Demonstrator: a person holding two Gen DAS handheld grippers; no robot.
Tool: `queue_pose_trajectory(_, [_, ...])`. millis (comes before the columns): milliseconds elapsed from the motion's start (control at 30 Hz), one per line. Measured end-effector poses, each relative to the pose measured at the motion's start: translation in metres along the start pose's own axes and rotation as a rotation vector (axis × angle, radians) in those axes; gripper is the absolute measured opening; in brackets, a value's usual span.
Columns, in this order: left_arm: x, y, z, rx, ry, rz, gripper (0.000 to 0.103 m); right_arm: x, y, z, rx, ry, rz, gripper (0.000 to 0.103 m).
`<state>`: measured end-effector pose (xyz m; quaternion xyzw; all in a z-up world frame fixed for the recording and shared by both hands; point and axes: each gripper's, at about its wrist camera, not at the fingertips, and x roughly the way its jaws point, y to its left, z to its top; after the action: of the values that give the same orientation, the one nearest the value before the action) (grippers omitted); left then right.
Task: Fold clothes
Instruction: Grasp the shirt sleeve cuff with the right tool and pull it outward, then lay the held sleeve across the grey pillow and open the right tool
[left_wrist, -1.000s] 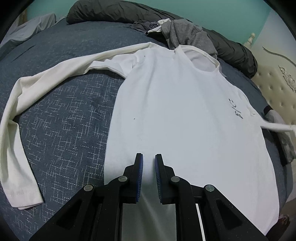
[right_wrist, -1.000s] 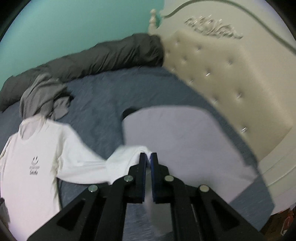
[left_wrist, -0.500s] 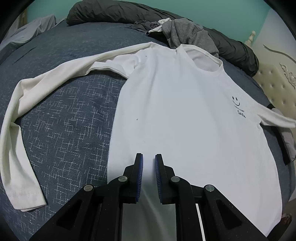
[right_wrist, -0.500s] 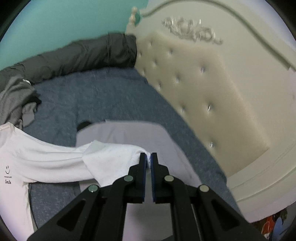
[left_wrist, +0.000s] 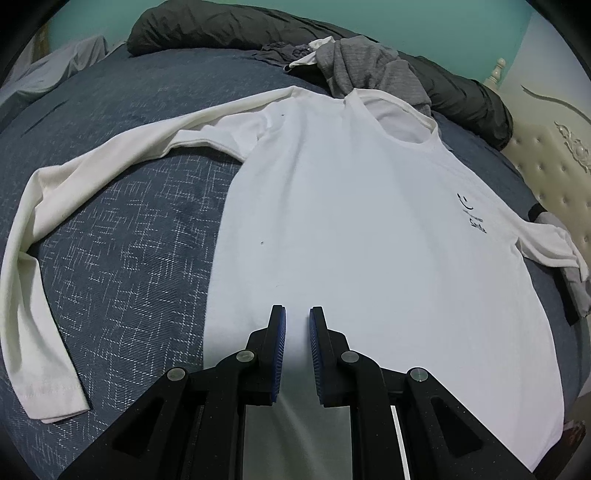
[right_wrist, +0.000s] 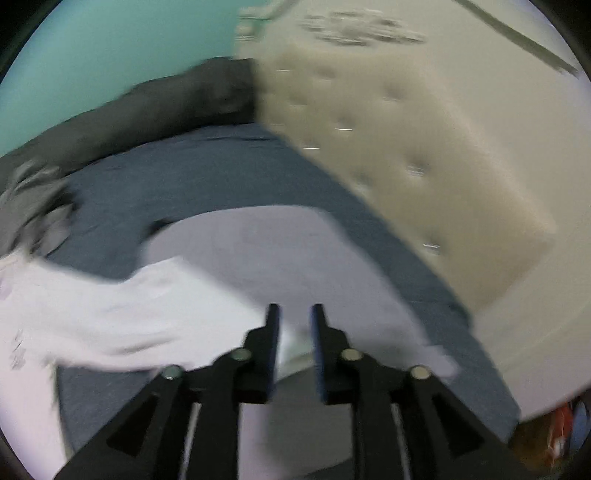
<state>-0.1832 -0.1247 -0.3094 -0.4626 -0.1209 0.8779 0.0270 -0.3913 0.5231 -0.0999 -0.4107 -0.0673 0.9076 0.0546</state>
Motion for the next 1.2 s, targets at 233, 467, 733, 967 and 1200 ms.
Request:
queue_pose_trajectory(233, [-0.001, 0.0, -0.001, -0.001, 0.002, -0.002, 0.014, 0.02, 0.062, -0.03, -0.202, 0.097, 0.062, 0.045])
queue_pose_trajectory(467, [-0.001, 0.002, 0.0, -0.005, 0.002, 0.0, 0.014, 0.042, 0.065, -0.041, -0.23, 0.157, -0.006, 0.028])
queue_pose_trajectory(733, [0.002, 0.001, -0.001, -0.005, 0.006, 0.003, 0.014, 0.035, 0.043, -0.033, -0.159, 0.131, 0.002, 0.002])
queue_pose_trajectory(967, [0.003, -0.001, -0.002, 0.004, 0.006, 0.01, 0.014, 0.02, 0.007, 0.007, -0.038, 0.061, 0.011, 0.002])
queue_pose_trajectory(1200, [0.005, -0.007, -0.004, 0.024, 0.008, 0.025, 0.014, 0.035, -0.032, 0.051, 0.056, 0.064, -0.05, 0.002])
